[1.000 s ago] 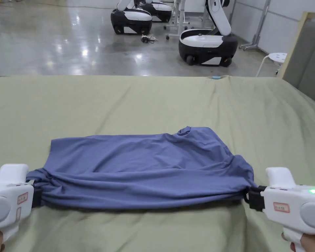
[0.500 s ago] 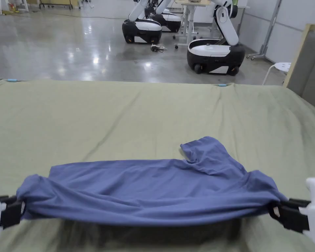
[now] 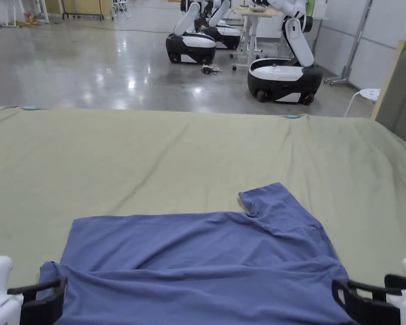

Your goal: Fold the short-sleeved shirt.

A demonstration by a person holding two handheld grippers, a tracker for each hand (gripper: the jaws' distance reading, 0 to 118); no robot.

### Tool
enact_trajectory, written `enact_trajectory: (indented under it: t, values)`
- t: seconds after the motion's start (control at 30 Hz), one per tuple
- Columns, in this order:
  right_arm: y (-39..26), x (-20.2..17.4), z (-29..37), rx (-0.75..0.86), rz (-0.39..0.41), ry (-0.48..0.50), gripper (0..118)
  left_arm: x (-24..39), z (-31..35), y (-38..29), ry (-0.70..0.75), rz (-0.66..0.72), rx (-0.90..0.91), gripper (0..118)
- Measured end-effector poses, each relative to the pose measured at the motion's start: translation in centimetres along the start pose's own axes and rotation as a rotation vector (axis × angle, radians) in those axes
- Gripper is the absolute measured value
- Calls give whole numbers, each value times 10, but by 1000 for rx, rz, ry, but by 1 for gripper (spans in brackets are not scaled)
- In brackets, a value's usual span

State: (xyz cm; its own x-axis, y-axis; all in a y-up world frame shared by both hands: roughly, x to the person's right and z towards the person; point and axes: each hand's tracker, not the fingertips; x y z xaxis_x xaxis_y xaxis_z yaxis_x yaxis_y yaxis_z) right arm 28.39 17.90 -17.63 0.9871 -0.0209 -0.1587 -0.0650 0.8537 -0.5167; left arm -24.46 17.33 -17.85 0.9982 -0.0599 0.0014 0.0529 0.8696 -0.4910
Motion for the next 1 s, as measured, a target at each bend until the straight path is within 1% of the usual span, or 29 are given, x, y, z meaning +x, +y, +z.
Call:
enact_trajectory:
  t: [0.07, 0.1, 0.13, 0.17, 0.2, 0.27, 0.3, 0.33, 0.4, 0.47, 0.53, 0.6, 0.63, 0.67, 0.7, 0.73, 0.77, 0.87, 0.93, 0.97, 1.0]
  values:
    - [14, -18, 9, 161, 33, -10, 101, 7, 6, 11, -28, 5, 155, 105]
    - [19, -28, 12, 243, 46, -23, 100, 13, 8, 17, -35, 5, 201, 101]
    - [23, -35, 13, 296, 55, -31, 91, 18, 8, 21, -26, 7, 205, 85]
    - [27, -41, 12, 317, 64, -26, 69, 24, 4, 23, -26, 3, 189, 59]
    - [30, -46, 11, 331, 65, -19, 37, 29, 1, 26, -28, -5, 186, 26]
    - [33, -55, 4, 347, 68, -46, 18, 37, -5, 29, -9, -30, 181, 9]
    - [33, -60, 0, 359, 84, -55, 11, 40, -10, 32, 1, -44, 171, 7]
    - [34, -62, -1, 365, 92, -50, 6, 37, -15, 35, -14, -39, 162, 7]
    - [37, -61, -9, 332, 86, -17, 6, 31, -33, 41, -24, -23, 94, 7]
    - [37, -61, -16, 322, 90, -22, 6, 21, -59, 48, -20, -37, 12, 7]
    - [38, -56, -29, 287, 100, -27, 6, 5, -104, 55, -10, -40, -92, 7]
    - [38, -49, -42, 239, 93, -41, 6, -7, -149, 60, -1, -36, -173, 9]
    - [38, -43, -51, 206, 76, -47, 6, -12, -173, 62, 21, -43, -189, 35]
    - [39, -38, -58, 181, 61, -54, 6, -15, -194, 65, 37, -69, -222, 73]
    - [40, -32, -66, 158, 45, -60, 6, -15, -219, 69, 64, -97, -284, 102]
    - [41, -25, -74, 138, 32, -70, 6, -17, -241, 69, 77, -123, -324, 103]
    - [43, -19, -83, 111, 25, -81, 6, -17, -257, 71, 68, -126, -310, 100]
    - [56, 1, -117, 36, 26, -125, 6, -13, -308, 67, 121, -145, -400, 101]
    - [72, 19, -148, -26, 7, -135, 10, -11, -332, 59, 115, -177, -447, 99]
    - [80, 27, -163, -70, -3, -132, 16, -9, -336, 56, 107, -179, -477, 97]
    - [90, 36, -185, -129, -12, -144, 31, -10, -337, 55, 94, -156, -476, 92]
